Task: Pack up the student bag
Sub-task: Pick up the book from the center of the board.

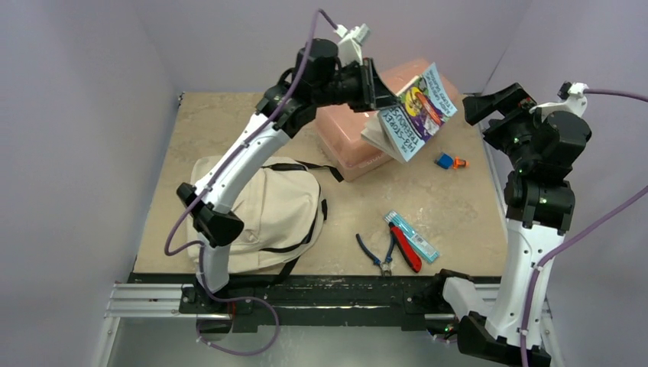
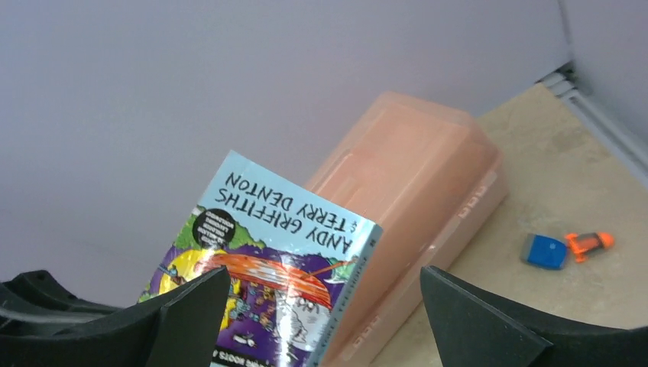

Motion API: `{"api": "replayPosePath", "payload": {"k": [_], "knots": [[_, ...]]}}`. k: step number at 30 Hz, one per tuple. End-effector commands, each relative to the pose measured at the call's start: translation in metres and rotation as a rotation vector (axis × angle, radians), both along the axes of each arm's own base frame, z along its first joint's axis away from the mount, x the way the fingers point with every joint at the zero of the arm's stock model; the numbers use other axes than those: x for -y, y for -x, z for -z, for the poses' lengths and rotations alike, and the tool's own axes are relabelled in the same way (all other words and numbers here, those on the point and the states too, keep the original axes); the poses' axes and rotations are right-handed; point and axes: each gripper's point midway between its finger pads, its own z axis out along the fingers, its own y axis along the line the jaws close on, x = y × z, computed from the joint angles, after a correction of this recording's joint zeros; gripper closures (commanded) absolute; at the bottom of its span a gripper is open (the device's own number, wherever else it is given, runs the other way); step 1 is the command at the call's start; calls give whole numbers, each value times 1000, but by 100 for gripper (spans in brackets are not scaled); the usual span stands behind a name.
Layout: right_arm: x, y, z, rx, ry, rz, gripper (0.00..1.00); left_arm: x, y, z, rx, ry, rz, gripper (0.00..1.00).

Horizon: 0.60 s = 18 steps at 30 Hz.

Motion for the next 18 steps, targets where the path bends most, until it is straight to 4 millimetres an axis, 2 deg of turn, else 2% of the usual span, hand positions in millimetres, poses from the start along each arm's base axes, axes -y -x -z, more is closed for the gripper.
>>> {"api": "replayPosePath", "payload": {"k": [1, 5, 10, 13, 16, 18], "knots": [[-36, -11, 21, 2, -159, -187, 1, -48, 1, -56, 88, 98, -66, 100], [-90, -25, 52, 38, -454, -502, 1, -72, -8, -59, 82, 115, -118, 100], [-125, -28, 50, 130, -522, -623, 1, -86, -18, -57, 54, 139, -153, 100], [-156, -31, 57, 123, -605, -717, 1, -90, -23, -58, 38, 163, -156, 100], [-189, -28, 54, 151, -676, -818, 1, -92, -26, -56, 32, 165, -167, 100], [-203, -29, 52, 159, -715, -858, 1, -93, -27, -51, 17, 164, -170, 100]]}}
